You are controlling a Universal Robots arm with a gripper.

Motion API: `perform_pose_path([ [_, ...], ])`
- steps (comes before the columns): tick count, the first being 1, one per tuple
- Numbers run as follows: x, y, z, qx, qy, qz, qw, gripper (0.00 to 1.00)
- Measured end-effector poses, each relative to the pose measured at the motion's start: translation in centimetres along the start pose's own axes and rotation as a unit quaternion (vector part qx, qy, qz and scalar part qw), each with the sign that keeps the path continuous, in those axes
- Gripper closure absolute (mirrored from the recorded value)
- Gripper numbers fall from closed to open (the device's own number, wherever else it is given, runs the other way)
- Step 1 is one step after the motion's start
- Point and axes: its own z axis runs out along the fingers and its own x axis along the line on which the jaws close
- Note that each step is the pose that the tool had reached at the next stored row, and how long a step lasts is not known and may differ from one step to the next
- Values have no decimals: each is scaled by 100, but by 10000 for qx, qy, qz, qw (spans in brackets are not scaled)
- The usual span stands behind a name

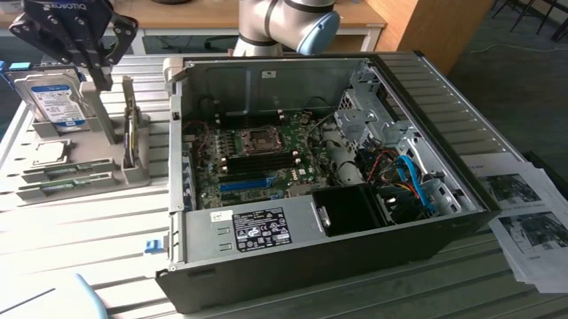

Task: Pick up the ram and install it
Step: 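Reach for the ram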

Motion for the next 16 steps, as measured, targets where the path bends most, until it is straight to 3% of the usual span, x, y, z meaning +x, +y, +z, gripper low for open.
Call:
perform_pose_path([
  [16, 334, -25, -4, 0, 0, 0, 10000, 91],
])
